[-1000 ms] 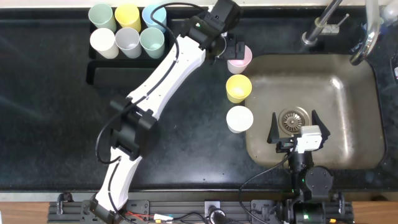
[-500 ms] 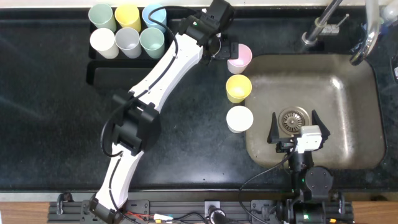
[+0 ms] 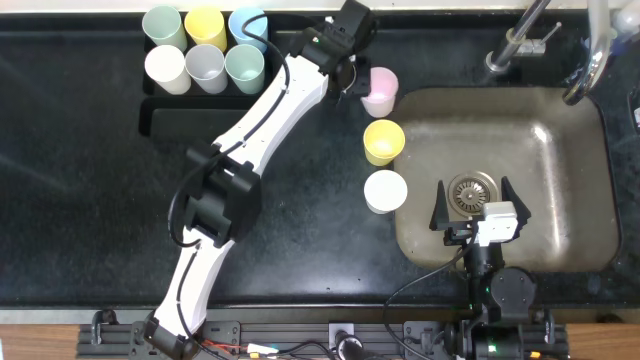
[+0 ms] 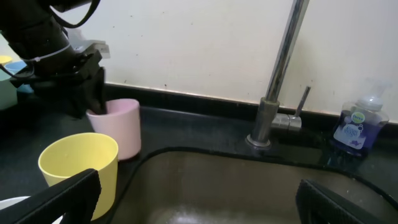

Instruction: Store Cups

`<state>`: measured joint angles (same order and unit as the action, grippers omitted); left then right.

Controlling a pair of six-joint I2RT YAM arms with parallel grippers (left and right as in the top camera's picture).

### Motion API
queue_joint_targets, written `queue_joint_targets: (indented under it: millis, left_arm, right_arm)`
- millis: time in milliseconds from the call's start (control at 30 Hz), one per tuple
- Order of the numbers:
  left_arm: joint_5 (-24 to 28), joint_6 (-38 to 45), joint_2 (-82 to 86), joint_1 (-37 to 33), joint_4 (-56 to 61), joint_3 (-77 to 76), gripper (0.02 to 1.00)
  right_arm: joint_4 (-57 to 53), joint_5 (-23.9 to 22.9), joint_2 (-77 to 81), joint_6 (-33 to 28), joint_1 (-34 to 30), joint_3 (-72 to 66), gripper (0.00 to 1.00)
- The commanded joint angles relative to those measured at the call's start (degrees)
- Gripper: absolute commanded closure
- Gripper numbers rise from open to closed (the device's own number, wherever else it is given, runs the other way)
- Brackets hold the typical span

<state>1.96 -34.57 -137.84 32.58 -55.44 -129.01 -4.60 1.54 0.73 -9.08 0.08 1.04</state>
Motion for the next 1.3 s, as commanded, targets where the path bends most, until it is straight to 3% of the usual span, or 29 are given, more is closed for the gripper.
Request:
queue_joint_targets:
  millis: [33, 333, 500, 667, 933, 1100, 1300]
  left_arm:
    - [1.0, 0.0, -0.9, 0.2, 1.3, -1.3, 0.982]
    - [3.0, -0.3, 7.2, -3.5, -2.5, -3.9, 0.982]
    - [2.6, -0.3, 20.3, -11.8, -14.8, -3.8, 0.982]
    - [-1.4, -0.4, 32.0, -22.6, -26.9, 1.6, 0.980]
    - [0.3, -4.8, 44.9, -40.8, -17.9, 32.6, 0.982]
    - [-7.1, -4.7, 41.6, -41.5, -17.5, 33.3, 0.982]
    - [-10.6, -5.0, 37.9, -41.5, -14.5, 33.3, 0.980]
  right_arm:
    - [0.3, 0.2, -0.5, -0.2, 0.0, -0.8, 0.005]
    - [0.3, 0.2, -0.5, -0.2, 0.0, -0.8, 0.003]
    - [0.3, 0.2, -0.5, -0.2, 0.0, -0.8, 0.003]
    - [0.3, 0.2, -0.5, -0.2, 0.0, -0.8, 0.005]
    - [0.3, 0.2, -0.5, -0.2, 0.0, -0.8, 0.005]
    - [0.3, 0.2, -0.5, -0.2, 0.0, -0.8, 0.005]
    - [0.3, 0.2, -0.5, -0.2, 0.0, -0.8, 0.003]
